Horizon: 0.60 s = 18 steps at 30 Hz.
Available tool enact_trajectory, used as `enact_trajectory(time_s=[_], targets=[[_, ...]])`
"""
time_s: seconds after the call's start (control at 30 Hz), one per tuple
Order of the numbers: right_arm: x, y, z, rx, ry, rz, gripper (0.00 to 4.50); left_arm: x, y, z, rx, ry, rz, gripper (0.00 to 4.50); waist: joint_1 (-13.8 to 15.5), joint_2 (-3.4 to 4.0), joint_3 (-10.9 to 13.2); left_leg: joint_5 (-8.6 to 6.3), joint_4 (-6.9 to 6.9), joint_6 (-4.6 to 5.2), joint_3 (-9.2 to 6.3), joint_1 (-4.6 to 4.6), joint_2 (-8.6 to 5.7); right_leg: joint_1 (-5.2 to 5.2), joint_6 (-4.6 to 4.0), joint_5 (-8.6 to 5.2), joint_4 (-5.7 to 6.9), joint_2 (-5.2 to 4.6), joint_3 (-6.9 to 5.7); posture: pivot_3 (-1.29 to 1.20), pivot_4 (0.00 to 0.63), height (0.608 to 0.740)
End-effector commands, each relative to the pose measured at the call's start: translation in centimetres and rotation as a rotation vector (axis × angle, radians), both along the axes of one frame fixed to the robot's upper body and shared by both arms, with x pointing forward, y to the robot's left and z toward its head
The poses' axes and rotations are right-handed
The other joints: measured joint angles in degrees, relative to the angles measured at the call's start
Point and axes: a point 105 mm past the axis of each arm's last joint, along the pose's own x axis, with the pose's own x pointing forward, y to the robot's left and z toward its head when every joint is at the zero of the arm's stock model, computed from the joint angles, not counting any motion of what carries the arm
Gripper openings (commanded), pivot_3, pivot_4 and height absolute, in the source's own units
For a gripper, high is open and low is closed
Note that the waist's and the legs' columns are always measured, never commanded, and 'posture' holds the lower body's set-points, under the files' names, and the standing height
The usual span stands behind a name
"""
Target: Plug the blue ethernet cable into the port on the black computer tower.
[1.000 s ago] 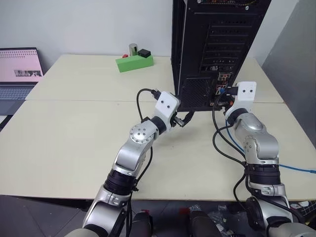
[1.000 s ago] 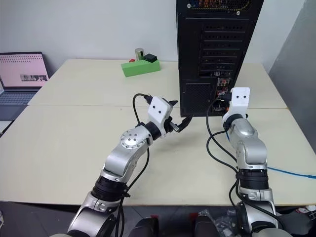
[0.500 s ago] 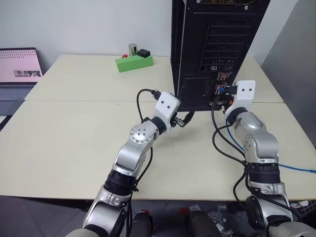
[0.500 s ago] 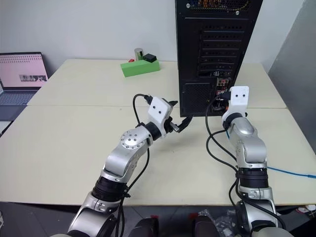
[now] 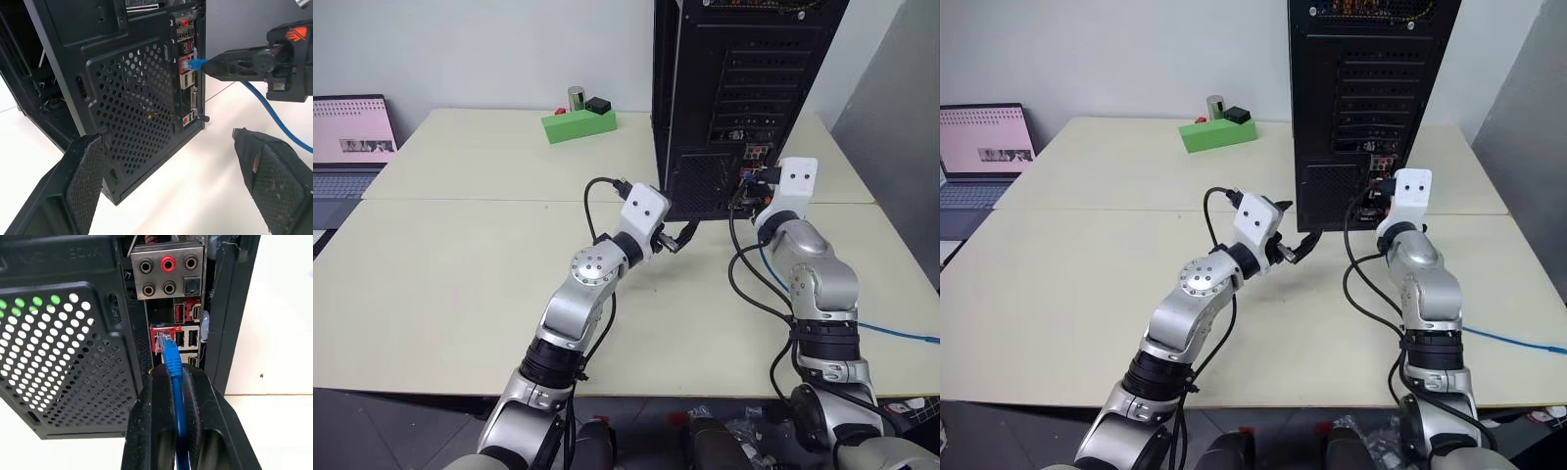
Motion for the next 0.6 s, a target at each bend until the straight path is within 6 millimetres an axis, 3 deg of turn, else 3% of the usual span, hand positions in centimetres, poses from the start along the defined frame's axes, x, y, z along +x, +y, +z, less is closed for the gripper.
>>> enact_trajectory(time_s=[0.03,0.6], targets=[[0.1,0.8,2.1,0.039,-0.058,-0.001,0.0,-0.3,0.0,1.2,-0.024,-0.042,-0.004,4.22,-0.08,0.0,0.0,0.0,0.0,0.0,0.01,0.0,0.0,0.0,0.0,0.0,0.0,0.0,0.01,0.0,0.15,0.74],[1.1,1.7,2.7,0.04,-0.069,-0.01,0.0,-0.4,-0.2,1.3,-0.034,-0.04,-0.002,4.22,-1.16,0.01,0.0,0.0,-0.01,0.0,0.01,0.02,0.01,-0.02,0.0,0.0,0.03,0.01,0.02,0.0,0.15,0.74]])
